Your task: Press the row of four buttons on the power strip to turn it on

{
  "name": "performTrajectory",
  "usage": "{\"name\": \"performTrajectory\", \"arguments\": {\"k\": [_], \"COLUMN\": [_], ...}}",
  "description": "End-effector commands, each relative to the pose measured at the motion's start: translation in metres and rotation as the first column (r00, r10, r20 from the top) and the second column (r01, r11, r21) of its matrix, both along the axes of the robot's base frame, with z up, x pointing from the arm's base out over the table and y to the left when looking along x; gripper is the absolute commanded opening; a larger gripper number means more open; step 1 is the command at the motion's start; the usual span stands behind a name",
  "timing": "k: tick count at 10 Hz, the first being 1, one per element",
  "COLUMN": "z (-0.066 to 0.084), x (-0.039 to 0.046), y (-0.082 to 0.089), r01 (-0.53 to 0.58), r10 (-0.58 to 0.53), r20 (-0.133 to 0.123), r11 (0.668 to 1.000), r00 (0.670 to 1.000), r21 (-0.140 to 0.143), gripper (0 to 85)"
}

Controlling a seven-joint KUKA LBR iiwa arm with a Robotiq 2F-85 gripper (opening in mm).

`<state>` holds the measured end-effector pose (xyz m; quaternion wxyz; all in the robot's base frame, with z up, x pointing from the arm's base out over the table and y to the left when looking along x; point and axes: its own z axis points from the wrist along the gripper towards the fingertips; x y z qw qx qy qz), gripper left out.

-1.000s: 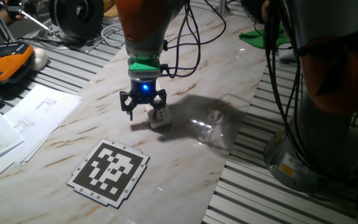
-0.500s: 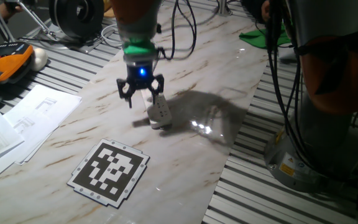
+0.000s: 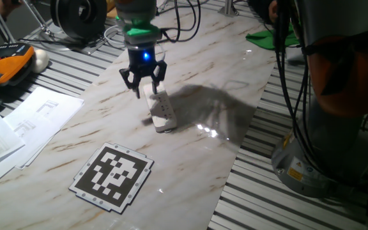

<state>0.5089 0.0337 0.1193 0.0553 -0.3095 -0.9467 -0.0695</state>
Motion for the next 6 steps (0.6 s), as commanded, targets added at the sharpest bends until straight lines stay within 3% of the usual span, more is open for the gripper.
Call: {"name": "performTrajectory", "arguments": {"k": [1,2,3,4,5,6], "z": [0.000,0.001,0.003,0.008,0.010,0.012], "x": [-0.0004,-0.0011,-0.0027,-0.0044,-0.0053,-0.0076], "y": [0.000,0.000,-0.002,-0.006,-0.008,-0.010], "r01": [-0.225,-0.242,-0.266,-0.283,-0.289,-0.307], "r10": [0.225,0.242,0.267,0.283,0.288,0.306], "r20": [0.010,0.022,0.036,0.037,0.034,0.040], "r11": [0.974,0.970,0.964,0.959,0.957,0.951], "r00": [0.974,0.970,0.963,0.958,0.957,0.951], "r21": [-0.004,-0.001,-0.013,0.002,0.029,0.027], "gripper": [34.0,34.0,17.0,17.0,0.0,0.0]}}
